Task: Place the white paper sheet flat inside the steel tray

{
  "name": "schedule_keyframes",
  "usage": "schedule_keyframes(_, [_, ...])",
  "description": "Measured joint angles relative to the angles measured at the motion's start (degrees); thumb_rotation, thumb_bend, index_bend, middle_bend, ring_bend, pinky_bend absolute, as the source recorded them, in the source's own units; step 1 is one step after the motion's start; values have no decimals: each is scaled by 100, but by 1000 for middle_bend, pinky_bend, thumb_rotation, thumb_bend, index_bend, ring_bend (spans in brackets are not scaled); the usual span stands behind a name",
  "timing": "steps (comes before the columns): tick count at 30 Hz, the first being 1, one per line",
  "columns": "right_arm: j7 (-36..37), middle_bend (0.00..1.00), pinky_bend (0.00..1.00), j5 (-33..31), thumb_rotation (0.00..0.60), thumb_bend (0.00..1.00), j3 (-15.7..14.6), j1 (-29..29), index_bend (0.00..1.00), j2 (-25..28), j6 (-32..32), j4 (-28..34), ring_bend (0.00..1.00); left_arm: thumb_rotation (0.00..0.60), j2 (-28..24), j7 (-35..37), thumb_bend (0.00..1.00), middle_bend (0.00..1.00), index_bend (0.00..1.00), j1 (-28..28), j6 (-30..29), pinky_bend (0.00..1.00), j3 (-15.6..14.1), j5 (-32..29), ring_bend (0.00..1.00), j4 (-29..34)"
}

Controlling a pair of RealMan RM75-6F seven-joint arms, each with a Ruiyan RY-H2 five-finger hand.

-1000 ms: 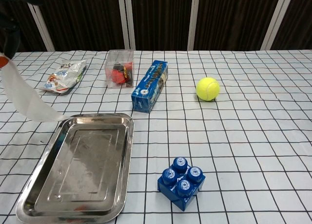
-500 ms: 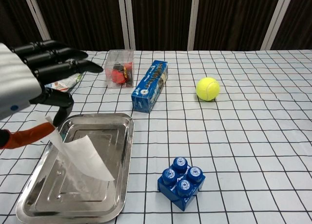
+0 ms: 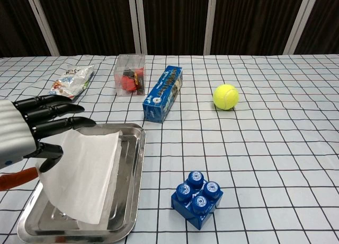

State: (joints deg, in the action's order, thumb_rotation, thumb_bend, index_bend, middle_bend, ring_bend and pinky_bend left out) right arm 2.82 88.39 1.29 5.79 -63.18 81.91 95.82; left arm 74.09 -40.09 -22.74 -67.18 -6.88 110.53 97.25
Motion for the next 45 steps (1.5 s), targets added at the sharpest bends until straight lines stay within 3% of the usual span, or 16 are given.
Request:
schedule_keyframes(7, [-9,0,0,-5,600,313,-3,-3,0,-1,-2,8,0,600,-38,161,508,55,580,-74,-73,0,-146,354,0,-229])
schedule_keyframes(37, [15,0,0,6,600,313,-1,-2,0,12,2,-3,0,600,660,117,509,53,580,-323,201,0,152,173,0,-517])
schedule_keyframes(45, [20,0,0,13,600,314,-6,-2,0,16,0,-3,0,600,631,149,509,55,580,-397,223,0,-32,434,0,-486])
